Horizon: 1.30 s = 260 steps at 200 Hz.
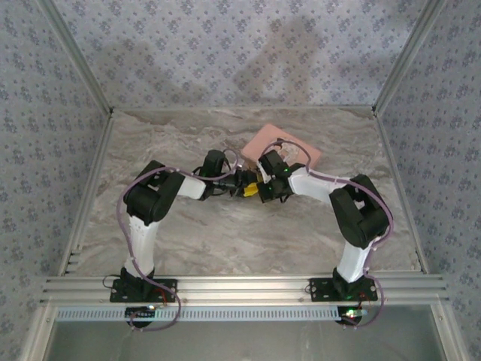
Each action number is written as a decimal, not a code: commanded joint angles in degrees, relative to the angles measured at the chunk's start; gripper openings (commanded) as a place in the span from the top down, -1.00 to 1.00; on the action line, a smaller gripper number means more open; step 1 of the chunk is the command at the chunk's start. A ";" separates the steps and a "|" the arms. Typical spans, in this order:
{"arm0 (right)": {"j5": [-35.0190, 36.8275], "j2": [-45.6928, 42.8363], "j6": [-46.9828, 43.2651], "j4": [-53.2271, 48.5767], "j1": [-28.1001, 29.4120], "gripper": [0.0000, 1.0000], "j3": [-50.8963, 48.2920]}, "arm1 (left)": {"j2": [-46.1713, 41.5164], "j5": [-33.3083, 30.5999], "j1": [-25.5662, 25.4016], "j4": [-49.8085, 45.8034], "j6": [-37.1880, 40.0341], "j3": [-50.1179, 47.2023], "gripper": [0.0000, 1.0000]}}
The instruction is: Unlock the padlock with the key
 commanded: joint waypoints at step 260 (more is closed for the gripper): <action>-12.63 -15.23 -4.56 -8.03 -0.14 0.34 -7.88 | -5.85 -17.42 5.51 -45.34 35.08 21.80 0.05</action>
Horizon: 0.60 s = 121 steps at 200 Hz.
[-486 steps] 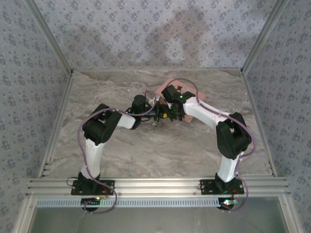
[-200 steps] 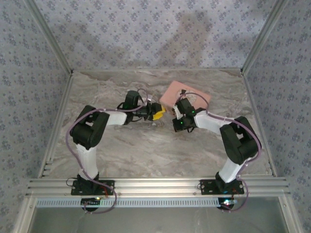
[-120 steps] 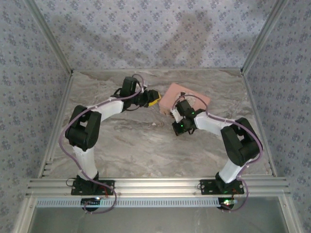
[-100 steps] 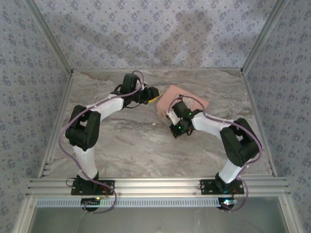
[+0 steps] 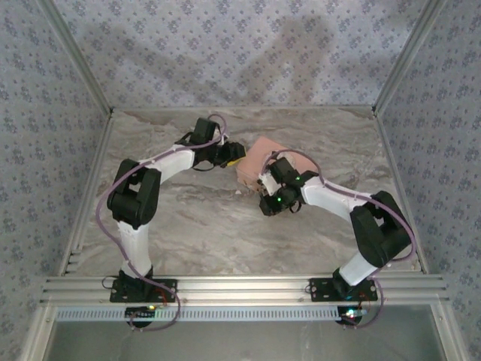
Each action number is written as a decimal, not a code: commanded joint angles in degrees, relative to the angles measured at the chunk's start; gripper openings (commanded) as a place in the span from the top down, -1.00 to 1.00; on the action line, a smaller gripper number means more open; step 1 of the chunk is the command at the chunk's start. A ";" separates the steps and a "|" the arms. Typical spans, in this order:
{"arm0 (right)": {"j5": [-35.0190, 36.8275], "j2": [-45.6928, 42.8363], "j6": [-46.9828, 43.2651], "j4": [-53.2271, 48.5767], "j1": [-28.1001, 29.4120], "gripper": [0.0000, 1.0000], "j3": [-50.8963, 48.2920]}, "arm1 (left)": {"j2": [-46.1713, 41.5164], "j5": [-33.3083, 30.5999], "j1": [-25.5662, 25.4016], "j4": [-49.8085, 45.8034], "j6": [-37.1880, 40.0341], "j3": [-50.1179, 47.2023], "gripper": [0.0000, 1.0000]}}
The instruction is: Unlock the padlock with the key
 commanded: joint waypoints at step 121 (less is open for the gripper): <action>26.87 -3.60 20.69 10.35 9.83 0.07 -4.74 | 1.07 1.17 -0.44 -0.89 2.94 2.25 0.00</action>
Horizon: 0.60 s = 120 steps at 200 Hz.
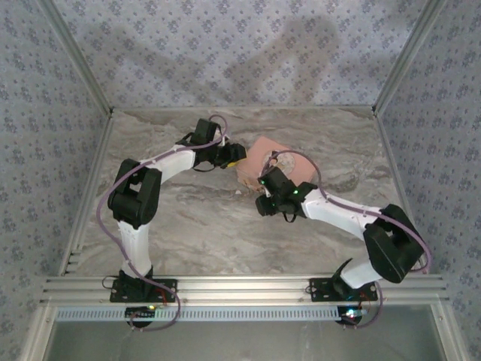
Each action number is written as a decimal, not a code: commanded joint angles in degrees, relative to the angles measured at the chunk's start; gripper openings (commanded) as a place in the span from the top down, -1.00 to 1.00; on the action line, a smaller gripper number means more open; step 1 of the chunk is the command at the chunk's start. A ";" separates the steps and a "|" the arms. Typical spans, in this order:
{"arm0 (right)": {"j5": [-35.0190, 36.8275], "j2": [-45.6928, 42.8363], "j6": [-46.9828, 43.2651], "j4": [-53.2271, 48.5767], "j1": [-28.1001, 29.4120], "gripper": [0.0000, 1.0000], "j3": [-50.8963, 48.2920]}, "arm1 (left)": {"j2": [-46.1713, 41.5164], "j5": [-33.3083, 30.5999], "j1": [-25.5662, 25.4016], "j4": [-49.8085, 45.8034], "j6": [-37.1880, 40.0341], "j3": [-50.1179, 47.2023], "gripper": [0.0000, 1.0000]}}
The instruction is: Unlock the padlock with the key
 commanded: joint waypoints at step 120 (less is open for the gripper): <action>14.84 13.02 10.03 8.51 2.46 0.17 1.94 | 2.49 1.37 -0.25 -1.67 1.91 4.38 0.00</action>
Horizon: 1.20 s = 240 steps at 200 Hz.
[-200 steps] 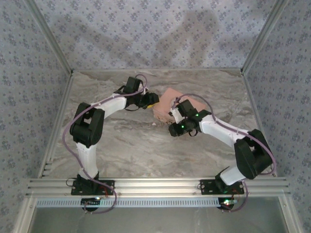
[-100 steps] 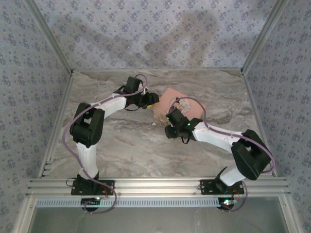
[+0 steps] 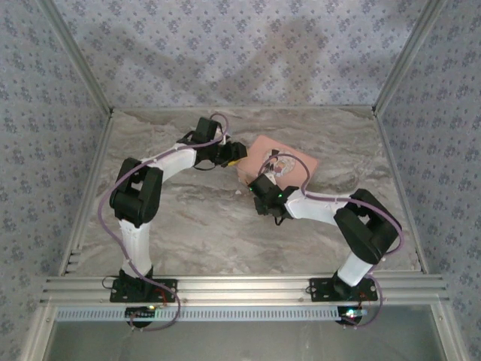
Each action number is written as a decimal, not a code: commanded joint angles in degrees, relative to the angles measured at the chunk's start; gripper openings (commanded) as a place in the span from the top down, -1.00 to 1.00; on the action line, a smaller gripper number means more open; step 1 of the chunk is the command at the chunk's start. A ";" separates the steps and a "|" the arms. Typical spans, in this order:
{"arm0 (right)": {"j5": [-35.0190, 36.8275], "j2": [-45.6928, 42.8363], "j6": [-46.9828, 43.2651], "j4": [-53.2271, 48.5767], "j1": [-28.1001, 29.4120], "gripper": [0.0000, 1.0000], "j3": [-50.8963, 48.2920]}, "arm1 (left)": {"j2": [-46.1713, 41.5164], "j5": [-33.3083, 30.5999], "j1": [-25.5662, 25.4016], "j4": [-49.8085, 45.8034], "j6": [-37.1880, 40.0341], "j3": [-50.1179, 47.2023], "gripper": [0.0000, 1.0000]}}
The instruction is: Unlock the padlock with the key
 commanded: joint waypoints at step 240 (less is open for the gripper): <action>-4.29 1.34 -22.30 -15.05 0.21 1.00 10.76 | 4.45 3.53 -1.00 -1.70 2.28 1.83 0.04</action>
